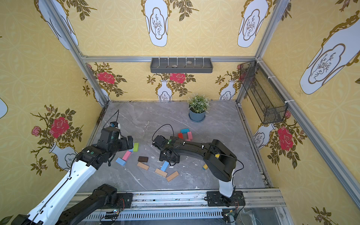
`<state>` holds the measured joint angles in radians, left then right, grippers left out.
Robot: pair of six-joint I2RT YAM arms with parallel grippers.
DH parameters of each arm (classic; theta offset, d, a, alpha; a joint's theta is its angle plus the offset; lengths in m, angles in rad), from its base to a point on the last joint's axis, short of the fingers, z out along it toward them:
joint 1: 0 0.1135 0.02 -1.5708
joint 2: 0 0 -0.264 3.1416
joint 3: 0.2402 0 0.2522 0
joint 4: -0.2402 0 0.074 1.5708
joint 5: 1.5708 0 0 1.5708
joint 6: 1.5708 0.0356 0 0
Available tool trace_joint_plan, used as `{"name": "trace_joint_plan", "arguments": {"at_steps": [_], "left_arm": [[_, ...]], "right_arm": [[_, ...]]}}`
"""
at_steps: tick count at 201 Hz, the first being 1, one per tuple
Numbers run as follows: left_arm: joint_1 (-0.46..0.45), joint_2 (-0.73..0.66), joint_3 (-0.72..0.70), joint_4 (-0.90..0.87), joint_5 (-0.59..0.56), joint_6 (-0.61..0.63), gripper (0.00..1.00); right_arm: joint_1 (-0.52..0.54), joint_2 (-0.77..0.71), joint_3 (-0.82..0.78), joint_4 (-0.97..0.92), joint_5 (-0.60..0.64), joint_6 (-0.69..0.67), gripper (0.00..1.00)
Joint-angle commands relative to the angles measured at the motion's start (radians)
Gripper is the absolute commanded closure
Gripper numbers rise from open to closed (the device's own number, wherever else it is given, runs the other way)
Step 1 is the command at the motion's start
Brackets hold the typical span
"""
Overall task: Assemble the number 8 with building blocks
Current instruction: Adjust the building block at the center of the board.
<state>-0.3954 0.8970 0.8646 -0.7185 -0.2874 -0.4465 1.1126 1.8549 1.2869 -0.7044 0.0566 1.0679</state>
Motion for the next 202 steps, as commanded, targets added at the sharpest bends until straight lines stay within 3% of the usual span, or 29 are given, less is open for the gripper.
{"name": "trace_joint_plan", "arguments": {"at_steps": [1, 168, 202], "left_arm": [[0.001, 0.002, -0.007, 0.014, 0.004, 0.001, 0.00], [0.003, 0.019, -0.004, 0.017, 0.006, 0.002, 0.00], [0.004, 0.019, -0.004, 0.017, 0.006, 0.003, 0.00]], "right_arm": [[0.004, 0.014, 0.011, -0.002, -0.026, 0.052, 0.27], [0.023, 0.125, 0.089, -0.040, -0.090, 0.039, 0.45], [0.021, 0.142, 0.095, -0.035, -0.107, 0.030, 0.52]]}}
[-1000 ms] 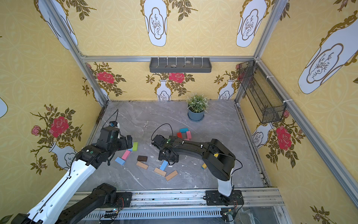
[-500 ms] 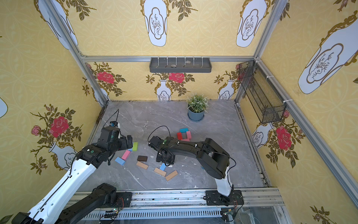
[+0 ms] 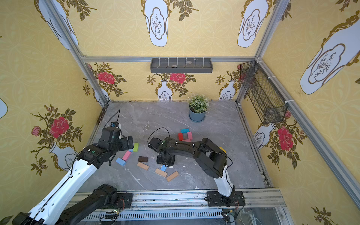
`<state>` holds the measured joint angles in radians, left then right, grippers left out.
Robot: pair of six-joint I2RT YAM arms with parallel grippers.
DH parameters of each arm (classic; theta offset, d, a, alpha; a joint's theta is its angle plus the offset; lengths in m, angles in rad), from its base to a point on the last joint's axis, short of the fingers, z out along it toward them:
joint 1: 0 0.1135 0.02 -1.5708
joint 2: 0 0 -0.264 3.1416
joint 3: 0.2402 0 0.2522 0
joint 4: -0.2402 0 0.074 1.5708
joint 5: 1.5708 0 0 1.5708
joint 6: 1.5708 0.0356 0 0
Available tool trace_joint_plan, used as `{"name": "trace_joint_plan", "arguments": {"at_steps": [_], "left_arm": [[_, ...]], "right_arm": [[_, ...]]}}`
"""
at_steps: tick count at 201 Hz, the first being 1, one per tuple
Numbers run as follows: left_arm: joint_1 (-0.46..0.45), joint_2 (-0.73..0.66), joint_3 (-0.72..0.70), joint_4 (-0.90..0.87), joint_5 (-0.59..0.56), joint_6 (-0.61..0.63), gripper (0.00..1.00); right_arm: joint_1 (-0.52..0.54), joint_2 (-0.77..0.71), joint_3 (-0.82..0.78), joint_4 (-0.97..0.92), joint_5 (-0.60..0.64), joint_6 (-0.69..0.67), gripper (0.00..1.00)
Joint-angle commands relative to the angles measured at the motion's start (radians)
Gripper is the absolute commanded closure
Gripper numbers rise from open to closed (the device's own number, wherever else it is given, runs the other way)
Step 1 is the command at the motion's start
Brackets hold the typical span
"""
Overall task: Assemble the number 8 with building blocks
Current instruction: Adjust the building block at the center of the board.
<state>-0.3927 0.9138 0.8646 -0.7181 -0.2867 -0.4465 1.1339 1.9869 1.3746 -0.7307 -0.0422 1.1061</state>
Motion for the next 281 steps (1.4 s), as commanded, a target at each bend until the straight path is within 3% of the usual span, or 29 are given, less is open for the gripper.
{"name": "trace_joint_plan", "arguments": {"at_steps": [1, 71, 164, 195, 238, 281], "left_arm": [[0.002, 0.002, -0.004, 0.017, 0.005, 0.003, 0.00], [0.003, -0.001, -0.006, 0.015, 0.005, 0.003, 0.00], [0.003, -0.007, -0.005, 0.013, 0.001, 0.003, 0.00], [0.003, -0.006, -0.006, 0.014, 0.000, 0.002, 0.00], [0.003, -0.003, -0.006, 0.013, 0.001, 0.003, 0.00], [0.004, 0.000, -0.006, 0.014, 0.001, 0.003, 0.00]], "right_arm": [[0.000, 0.011, 0.008, -0.009, -0.008, -0.008, 0.52], [-0.029, -0.004, -0.019, 0.039, 0.001, -0.089, 0.65], [-0.068, 0.021, -0.001, 0.056, 0.045, -0.526, 0.67], [-0.070, 0.030, 0.010, 0.050, 0.053, -0.601, 0.61], [-0.066, 0.026, 0.024, 0.021, 0.096, -0.616, 0.41], [-0.048, -0.018, 0.009, -0.024, 0.131, -0.519, 0.40]]}}
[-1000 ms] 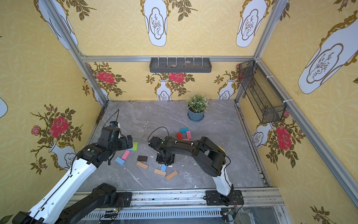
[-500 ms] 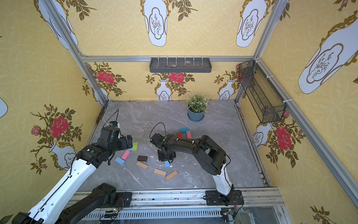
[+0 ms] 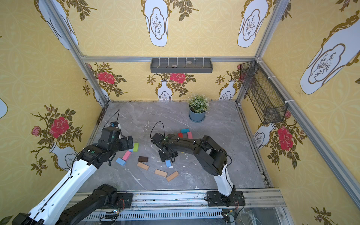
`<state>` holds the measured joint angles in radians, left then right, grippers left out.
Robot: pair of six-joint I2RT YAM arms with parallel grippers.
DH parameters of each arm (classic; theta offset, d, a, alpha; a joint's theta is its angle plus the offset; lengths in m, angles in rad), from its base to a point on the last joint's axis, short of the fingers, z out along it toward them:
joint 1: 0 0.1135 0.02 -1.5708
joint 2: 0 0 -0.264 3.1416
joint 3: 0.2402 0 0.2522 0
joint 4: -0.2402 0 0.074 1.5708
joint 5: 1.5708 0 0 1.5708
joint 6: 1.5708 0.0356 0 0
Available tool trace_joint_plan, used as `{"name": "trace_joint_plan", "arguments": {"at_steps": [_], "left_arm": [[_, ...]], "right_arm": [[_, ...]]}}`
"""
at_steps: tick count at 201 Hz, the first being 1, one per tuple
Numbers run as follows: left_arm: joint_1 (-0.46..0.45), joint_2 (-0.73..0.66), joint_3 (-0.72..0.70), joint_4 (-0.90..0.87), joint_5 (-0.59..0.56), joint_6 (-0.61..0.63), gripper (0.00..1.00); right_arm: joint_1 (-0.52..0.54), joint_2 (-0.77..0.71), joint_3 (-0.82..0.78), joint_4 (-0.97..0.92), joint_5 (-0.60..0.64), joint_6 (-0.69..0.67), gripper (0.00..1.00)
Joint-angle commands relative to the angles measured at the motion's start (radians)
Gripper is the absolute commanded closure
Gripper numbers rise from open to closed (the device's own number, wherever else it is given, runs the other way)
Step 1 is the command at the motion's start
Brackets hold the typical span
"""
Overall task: Assemble the number 8 with building blocks
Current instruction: Adjust the building block at the center of the board, then pick up the building block from the center of the board.
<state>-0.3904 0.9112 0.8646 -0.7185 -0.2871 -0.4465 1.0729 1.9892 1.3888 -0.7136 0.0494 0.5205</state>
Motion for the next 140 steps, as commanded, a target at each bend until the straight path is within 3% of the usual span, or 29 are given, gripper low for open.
{"name": "trace_joint_plan", "arguments": {"at_steps": [1, 60, 140], "left_arm": [[0.001, 0.002, -0.006, 0.014, 0.002, 0.002, 0.00], [0.002, 0.009, -0.004, 0.015, 0.004, 0.004, 0.00], [0.002, 0.008, -0.006, 0.015, 0.005, 0.003, 0.00]], "right_arm": [[0.014, -0.021, -0.005, -0.043, 0.040, 0.069, 0.40], [0.039, -0.021, -0.020, -0.061, 0.034, 0.199, 0.44], [0.042, 0.001, -0.019, -0.044, 0.011, 0.233, 0.54]]}}
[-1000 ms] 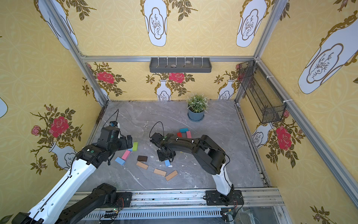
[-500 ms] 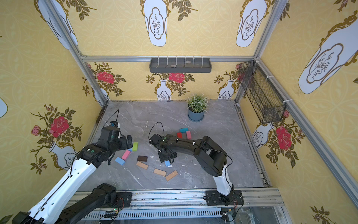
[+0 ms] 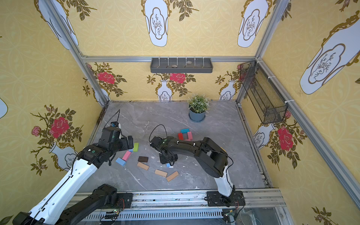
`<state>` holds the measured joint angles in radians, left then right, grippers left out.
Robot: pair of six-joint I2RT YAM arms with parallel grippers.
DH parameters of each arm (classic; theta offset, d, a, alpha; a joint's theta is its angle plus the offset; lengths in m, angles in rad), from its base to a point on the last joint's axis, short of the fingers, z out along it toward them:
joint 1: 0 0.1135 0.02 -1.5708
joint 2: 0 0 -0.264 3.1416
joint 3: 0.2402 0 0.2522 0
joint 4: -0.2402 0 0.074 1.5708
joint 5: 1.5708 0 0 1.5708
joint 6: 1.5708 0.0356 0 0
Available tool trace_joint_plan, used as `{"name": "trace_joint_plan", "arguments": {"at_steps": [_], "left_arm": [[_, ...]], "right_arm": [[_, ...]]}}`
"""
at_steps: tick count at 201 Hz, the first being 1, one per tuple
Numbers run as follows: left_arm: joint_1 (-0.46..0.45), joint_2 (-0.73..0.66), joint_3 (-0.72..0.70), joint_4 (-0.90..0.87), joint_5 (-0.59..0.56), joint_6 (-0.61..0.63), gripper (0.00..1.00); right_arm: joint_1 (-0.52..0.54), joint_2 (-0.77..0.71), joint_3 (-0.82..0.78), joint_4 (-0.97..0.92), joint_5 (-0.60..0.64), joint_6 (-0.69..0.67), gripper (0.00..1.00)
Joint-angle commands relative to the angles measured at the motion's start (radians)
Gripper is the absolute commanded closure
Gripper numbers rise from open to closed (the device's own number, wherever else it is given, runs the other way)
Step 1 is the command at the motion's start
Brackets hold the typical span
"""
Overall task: Assemble the number 8 with building blocks
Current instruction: Pick up the building block from the center of the board, then assemble the building block at the center of the board.
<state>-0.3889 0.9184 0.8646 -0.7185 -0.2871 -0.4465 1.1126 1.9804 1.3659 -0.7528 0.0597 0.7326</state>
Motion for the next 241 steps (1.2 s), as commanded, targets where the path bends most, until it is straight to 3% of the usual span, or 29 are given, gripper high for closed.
{"name": "trace_joint_plan", "arguments": {"at_steps": [1, 82, 130, 191, 241], "left_arm": [[0.002, 0.000, -0.006, 0.015, 0.005, 0.002, 0.00], [0.001, 0.002, -0.005, 0.016, 0.005, 0.002, 0.00], [0.002, 0.005, -0.004, 0.018, 0.017, 0.009, 0.00], [0.003, 0.005, -0.004, 0.022, 0.033, 0.015, 0.00], [0.004, 0.000, -0.006, 0.023, 0.035, 0.015, 0.00]], "right_arm": [[0.003, 0.010, 0.004, -0.005, 0.001, 0.021, 0.55], [0.002, -0.002, 0.006, -0.009, 0.021, 0.020, 0.69], [-0.037, -0.107, -0.028, -0.012, 0.050, -0.035, 0.73], [-0.216, -0.295, -0.186, 0.000, 0.055, -0.142, 0.74], [-0.403, -0.349, -0.298, 0.063, 0.006, -0.250, 0.73]]}}
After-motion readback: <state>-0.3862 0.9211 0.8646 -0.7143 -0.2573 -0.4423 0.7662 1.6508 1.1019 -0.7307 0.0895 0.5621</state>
